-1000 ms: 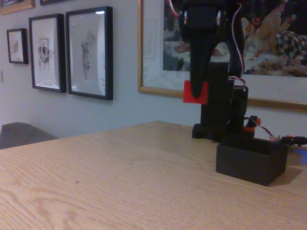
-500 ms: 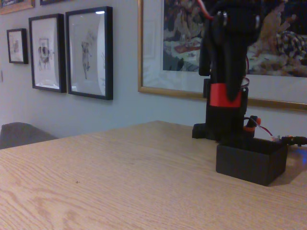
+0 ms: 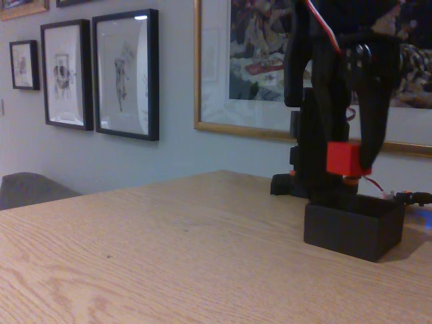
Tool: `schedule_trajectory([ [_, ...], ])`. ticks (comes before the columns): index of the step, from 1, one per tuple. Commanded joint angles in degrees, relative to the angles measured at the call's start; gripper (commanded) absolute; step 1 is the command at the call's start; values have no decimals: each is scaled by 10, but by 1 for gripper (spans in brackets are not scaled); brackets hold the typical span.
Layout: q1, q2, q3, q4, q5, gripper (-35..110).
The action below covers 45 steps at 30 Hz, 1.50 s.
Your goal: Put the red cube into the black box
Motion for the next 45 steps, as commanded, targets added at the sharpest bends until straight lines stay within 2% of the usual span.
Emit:
schedule_trajectory([
  [1,21,22,11,-12,8,-11],
  [13,39,-23,35,-78,-7,-12],
  [21,36,-34,64,-106,-13,-6],
  [28,17,-30,54,-88,-9,1],
  [39,3,4,58,-82,-7,6],
  [45,4,11,39,-74,-15,14],
])
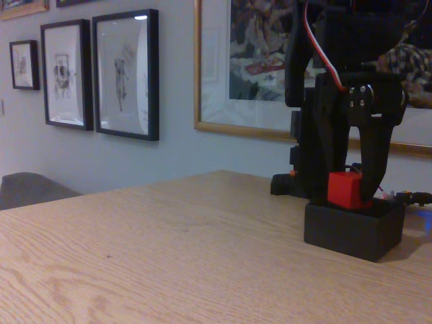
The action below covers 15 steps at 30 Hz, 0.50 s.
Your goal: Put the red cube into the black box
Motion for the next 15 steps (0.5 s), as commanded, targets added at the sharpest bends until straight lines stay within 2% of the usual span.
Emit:
schedule_trajectory([
  [1,-2,53,-20,11,-4,14],
  [15,-6,61,-6,-3,-14,25],
])
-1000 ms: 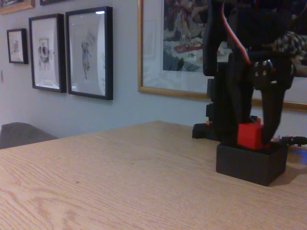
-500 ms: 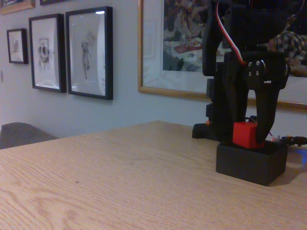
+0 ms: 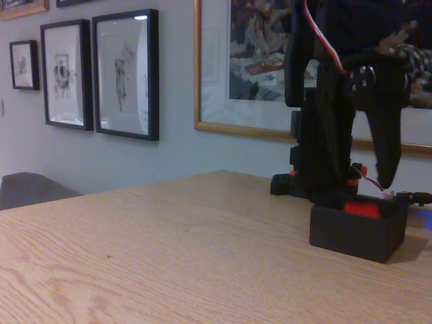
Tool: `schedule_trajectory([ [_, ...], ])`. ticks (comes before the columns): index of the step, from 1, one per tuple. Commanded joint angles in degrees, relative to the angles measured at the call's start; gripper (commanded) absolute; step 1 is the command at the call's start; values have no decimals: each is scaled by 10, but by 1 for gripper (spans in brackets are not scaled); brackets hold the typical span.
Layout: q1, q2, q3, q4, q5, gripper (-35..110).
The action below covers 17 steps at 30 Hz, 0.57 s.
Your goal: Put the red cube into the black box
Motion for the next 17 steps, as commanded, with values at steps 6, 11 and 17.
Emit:
schedule_trajectory([
  [6,-29,19,-25,24,14,20],
  [11,-101,29,-99,83,16,18],
  [17,-232,118,-83,76,22,17],
])
